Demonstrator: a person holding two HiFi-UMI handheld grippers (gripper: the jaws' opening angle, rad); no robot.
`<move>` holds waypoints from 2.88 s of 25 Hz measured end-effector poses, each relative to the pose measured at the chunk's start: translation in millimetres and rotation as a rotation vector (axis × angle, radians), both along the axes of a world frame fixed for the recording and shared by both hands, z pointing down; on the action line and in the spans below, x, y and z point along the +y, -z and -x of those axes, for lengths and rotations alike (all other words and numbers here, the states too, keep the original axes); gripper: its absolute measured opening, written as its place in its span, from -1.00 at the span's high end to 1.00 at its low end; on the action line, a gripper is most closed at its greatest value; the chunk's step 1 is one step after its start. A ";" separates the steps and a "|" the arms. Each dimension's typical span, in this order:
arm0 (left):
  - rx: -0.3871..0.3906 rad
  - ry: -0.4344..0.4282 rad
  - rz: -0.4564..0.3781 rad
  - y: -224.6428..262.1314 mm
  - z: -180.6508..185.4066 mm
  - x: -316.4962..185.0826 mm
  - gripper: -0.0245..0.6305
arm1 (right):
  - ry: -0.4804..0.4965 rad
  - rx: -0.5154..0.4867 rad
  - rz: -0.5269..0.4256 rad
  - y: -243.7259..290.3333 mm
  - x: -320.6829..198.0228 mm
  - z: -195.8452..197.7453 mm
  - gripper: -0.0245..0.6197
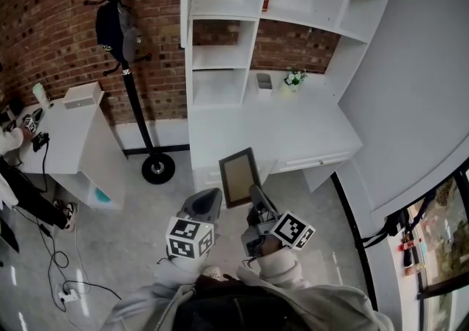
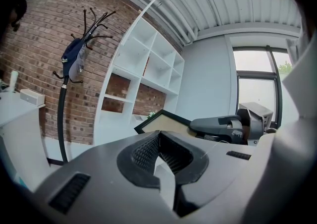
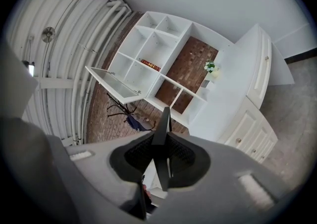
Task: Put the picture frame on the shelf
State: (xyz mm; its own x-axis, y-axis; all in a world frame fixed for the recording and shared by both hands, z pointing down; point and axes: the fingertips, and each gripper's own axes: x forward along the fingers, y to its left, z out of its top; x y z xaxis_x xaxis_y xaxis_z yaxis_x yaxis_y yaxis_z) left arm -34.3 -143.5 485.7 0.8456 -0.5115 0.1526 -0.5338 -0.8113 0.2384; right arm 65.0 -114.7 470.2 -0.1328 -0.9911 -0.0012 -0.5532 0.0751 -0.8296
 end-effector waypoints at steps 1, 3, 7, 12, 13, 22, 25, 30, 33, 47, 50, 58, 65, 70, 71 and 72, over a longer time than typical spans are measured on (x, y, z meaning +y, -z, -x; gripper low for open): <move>-0.001 -0.002 0.000 -0.8 0.1 -4.1 0.91 | 0.005 0.010 -0.008 0.4 -4.6 1.1 0.73; -0.002 -0.004 0.005 -4.6 0.1 -9.8 0.91 | 0.008 0.020 -0.006 -2.1 -10.7 3.0 0.73; -0.006 -0.001 0.024 -16.0 0.1 -14.9 0.91 | 0.004 0.026 0.007 -9.0 -16.3 3.6 0.73; -0.016 -0.003 0.057 -26.3 -6.3 -18.3 0.91 | -0.012 0.009 0.035 -18.2 -18.9 -9.2 0.73; -0.014 -0.004 0.059 -27.5 -7.8 -18.8 0.91 | -0.015 0.009 0.037 -19.5 -20.2 -12.4 0.73; -0.002 0.044 0.057 -29.2 -25.2 -62.2 0.91 | 0.011 -0.019 0.028 -21.7 -68.4 -38.8 0.73; -0.002 0.053 0.047 -24.1 -39.4 -84.0 0.91 | 0.026 -0.023 0.021 -17.2 -91.9 -52.0 0.73; 0.004 0.062 0.041 -14.9 -62.4 -122.2 0.91 | 0.059 -0.015 0.024 -9.0 -133.3 -71.5 0.73; 0.008 0.064 0.036 -12.4 -77.0 -147.0 0.91 | 0.058 -0.039 0.052 -10.8 -155.0 -83.9 0.73; 0.015 0.100 -0.005 10.8 -140.2 -249.9 0.91 | 0.161 0.000 -0.087 33.9 -267.8 -145.9 0.73; 0.017 0.124 -0.021 19.1 -146.5 -272.8 0.91 | 0.185 -0.005 -0.091 41.5 -291.2 -154.3 0.73; 0.030 0.203 -0.058 32.6 -157.6 -324.6 0.91 | 0.272 -0.062 -0.113 58.8 -341.4 -171.7 0.73; 0.042 0.254 -0.101 52.2 -158.0 -356.8 0.91 | 0.318 -0.130 -0.183 86.3 -371.9 -177.4 0.73; 0.046 0.263 -0.146 81.5 -153.0 -374.1 0.91 | 0.331 -0.184 -0.228 110.4 -388.7 -174.9 0.73; 0.049 0.260 -0.158 88.2 -153.8 -376.9 0.91 | 0.330 -0.184 -0.238 116.1 -391.5 -175.1 0.73; 0.054 0.256 -0.167 94.5 -154.7 -379.5 0.91 | 0.329 -0.185 -0.247 121.8 -394.3 -174.9 0.73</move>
